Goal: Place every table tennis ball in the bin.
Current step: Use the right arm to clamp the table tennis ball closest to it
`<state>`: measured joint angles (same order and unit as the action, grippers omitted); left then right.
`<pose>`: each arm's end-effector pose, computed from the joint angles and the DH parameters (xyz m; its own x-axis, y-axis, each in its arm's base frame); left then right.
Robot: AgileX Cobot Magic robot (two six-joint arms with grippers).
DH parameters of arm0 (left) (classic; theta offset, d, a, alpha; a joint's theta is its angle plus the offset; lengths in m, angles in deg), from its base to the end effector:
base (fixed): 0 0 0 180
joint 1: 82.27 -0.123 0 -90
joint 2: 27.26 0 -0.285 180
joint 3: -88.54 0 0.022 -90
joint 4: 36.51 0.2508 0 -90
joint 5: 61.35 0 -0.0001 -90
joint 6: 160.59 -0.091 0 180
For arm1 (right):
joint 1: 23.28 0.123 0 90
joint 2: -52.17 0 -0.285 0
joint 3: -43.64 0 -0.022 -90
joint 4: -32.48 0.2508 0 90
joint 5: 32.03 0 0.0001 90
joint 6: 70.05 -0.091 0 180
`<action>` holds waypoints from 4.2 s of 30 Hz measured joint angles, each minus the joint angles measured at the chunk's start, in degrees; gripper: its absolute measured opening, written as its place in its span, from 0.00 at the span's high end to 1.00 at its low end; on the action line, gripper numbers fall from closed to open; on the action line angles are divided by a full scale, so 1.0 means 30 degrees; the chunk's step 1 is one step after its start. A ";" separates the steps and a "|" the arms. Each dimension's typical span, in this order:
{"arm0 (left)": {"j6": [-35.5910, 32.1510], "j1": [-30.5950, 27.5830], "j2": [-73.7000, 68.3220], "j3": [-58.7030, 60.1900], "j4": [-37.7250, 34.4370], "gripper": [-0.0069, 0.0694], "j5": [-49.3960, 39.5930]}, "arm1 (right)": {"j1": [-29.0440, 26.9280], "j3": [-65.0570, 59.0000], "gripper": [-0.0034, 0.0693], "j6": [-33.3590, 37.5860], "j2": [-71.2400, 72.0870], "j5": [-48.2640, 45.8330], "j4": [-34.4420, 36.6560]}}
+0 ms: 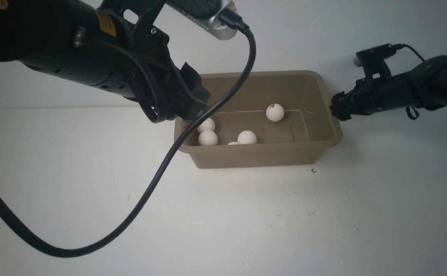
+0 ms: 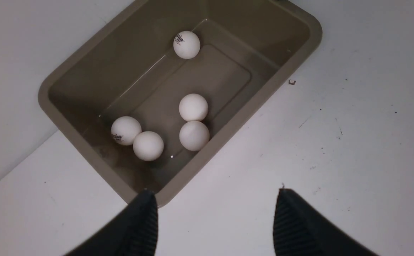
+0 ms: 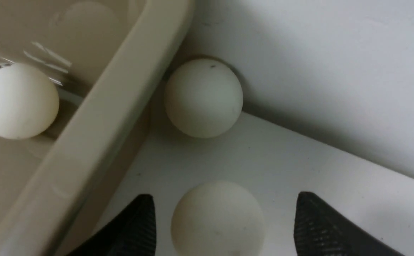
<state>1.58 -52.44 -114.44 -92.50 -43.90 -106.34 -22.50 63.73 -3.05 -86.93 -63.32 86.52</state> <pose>0.2589 -0.1580 0.3871 -0.4333 0.4986 -0.7508 0.6654 0.7388 0.1067 0.4993 0.0451 0.1452 -0.6302 -0.2789 -0.7247 -0.5005 0.8594 0.1045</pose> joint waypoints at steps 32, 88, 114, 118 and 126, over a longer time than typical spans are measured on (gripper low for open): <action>0.0000 0.0000 0.0000 0.0000 0.0551 0.39 0.0138 | -0.0017 0.0970 0.30 0.1692 -0.0736 -0.1059 0.2714; 0.0017 0.0000 0.0000 0.0000 0.0604 0.39 0.0531 | -0.0358 0.0970 0.30 0.0258 -0.1023 -0.1796 0.1354; 0.0199 0.0000 0.0000 0.0000 0.0604 0.39 0.0457 | -0.0343 0.0970 0.44 0.0456 -0.1658 -0.1145 0.1490; 0.0199 0.0000 0.0000 0.0000 0.0610 0.39 0.0457 | -0.0343 0.0970 0.44 0.0487 -0.1658 -0.0909 0.1490; 0.0199 0.0000 0.0000 0.0000 0.1057 0.39 0.0457 | -0.0343 0.0970 0.45 0.0549 -0.1658 -0.0557 0.1506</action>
<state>2.18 -52.44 -114.44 -92.50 -40.73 -104.97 -23.53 66.64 -1.41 -91.90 -64.99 91.04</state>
